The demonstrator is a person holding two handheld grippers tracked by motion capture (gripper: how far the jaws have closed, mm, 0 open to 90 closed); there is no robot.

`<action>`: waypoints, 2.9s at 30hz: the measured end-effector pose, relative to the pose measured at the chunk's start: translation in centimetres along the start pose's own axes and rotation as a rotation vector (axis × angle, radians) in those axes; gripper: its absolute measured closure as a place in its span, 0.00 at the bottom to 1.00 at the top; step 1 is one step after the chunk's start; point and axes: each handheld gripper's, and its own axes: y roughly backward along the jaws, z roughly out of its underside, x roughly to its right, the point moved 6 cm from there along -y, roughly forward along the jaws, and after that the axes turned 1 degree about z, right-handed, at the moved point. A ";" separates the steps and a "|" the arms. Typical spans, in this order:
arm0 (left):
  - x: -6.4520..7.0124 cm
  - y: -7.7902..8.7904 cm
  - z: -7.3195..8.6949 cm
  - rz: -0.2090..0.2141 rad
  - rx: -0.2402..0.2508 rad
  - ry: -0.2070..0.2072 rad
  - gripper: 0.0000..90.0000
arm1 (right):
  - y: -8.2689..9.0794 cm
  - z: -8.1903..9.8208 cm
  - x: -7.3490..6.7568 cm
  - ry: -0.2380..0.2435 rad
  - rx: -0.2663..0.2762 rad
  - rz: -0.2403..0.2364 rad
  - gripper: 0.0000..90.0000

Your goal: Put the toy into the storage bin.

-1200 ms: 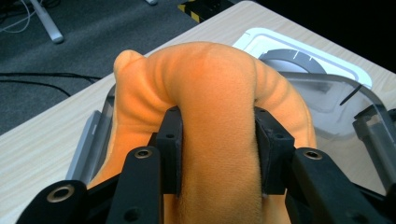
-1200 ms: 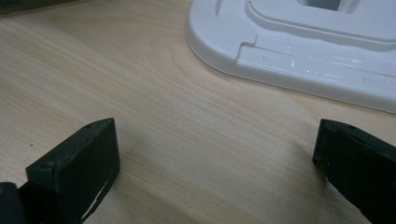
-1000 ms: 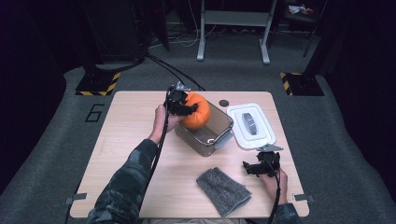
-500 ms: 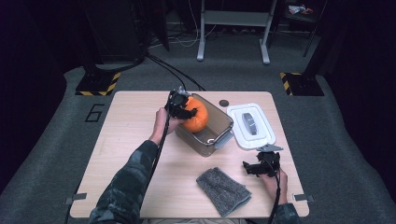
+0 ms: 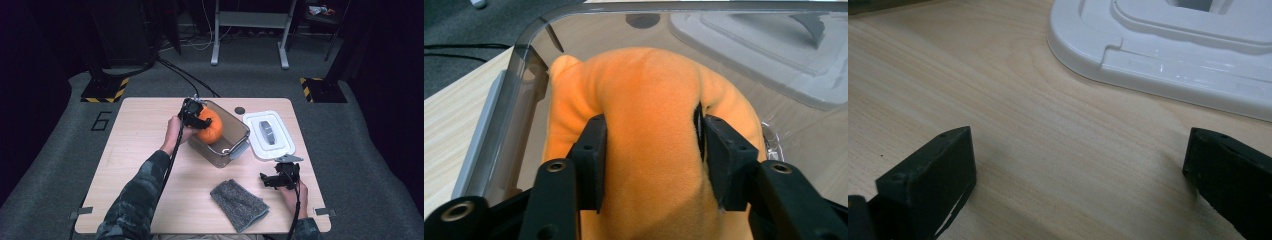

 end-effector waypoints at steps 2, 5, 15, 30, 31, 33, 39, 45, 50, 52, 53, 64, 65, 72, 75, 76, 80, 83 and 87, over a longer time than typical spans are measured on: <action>0.0 -0.1 0.0 0.000 -0.010 0.001 0.52 | 0.0 0.0 0.0 0.002 0.000 0.000 0.00; 0.0 -0.4 0.2 -0.003 -0.030 0.003 0.47 | 0.0 0.0 0.0 0.002 0.000 0.000 0.00; -0.1 -0.7 0.5 0.009 -0.032 0.019 0.34 | 0.0 0.0 0.0 0.004 0.001 0.000 0.00; -0.5 2.9 0.9 0.021 0.097 0.055 0.18 | 0.0 0.0 0.0 0.004 0.001 0.001 0.00; -0.4 3.2 1.0 0.026 0.106 0.051 0.18 | 0.0 0.0 0.0 0.003 0.001 0.000 0.00; -0.3 3.9 1.4 0.031 0.124 0.047 0.17 | 0.0 0.0 0.0 0.003 0.001 0.000 0.00; 0.3 6.1 2.4 0.038 0.187 0.033 0.16 | 0.0 0.0 0.0 0.003 0.001 0.001 0.00; 0.4 8.6 3.8 0.025 0.253 0.040 0.15 | 0.0 0.0 0.0 0.003 0.001 0.001 0.00; 0.1 9.9 5.5 0.004 0.270 0.042 0.14 | 0.0 0.0 0.0 0.003 0.001 0.000 0.00; 0.0 10.2 6.4 -0.007 0.272 0.049 0.14 | 0.0 0.0 0.0 0.003 0.001 0.001 0.00; -0.1 10.3 6.9 -0.010 0.268 0.057 0.14 | 0.0 0.0 0.0 0.005 0.001 0.000 0.00; -1.5 10.4 13.3 -0.070 0.236 0.118 0.10 | 0.0 0.0 0.1 0.013 -0.001 -0.002 0.00; -1.7 10.2 14.1 -0.078 0.229 0.128 0.10 | 0.0 0.0 0.1 0.014 -0.001 -0.002 0.00; -2.8 9.1 17.5 -0.094 0.205 0.206 0.08 | 0.0 0.0 0.1 0.014 -0.001 -0.002 0.00; -3.1 8.6 18.5 -0.095 0.196 0.226 0.08 | 0.0 0.0 0.1 0.014 -0.001 -0.002 0.00; -3.1 8.5 18.9 -0.096 0.184 0.223 0.07 | 0.0 0.0 0.1 0.014 -0.001 -0.003 0.00; -3.4 8.0 20.2 -0.130 0.171 0.223 0.07 | 0.0 0.0 0.1 0.011 -0.001 -0.002 0.00; -3.8 7.4 21.4 -0.144 0.158 0.244 0.07 | 0.0 0.0 0.1 0.013 -0.002 -0.002 0.00; -4.3 6.9 22.6 -0.159 0.121 0.247 0.06 | 0.0 0.0 0.1 0.013 -0.002 -0.003 0.00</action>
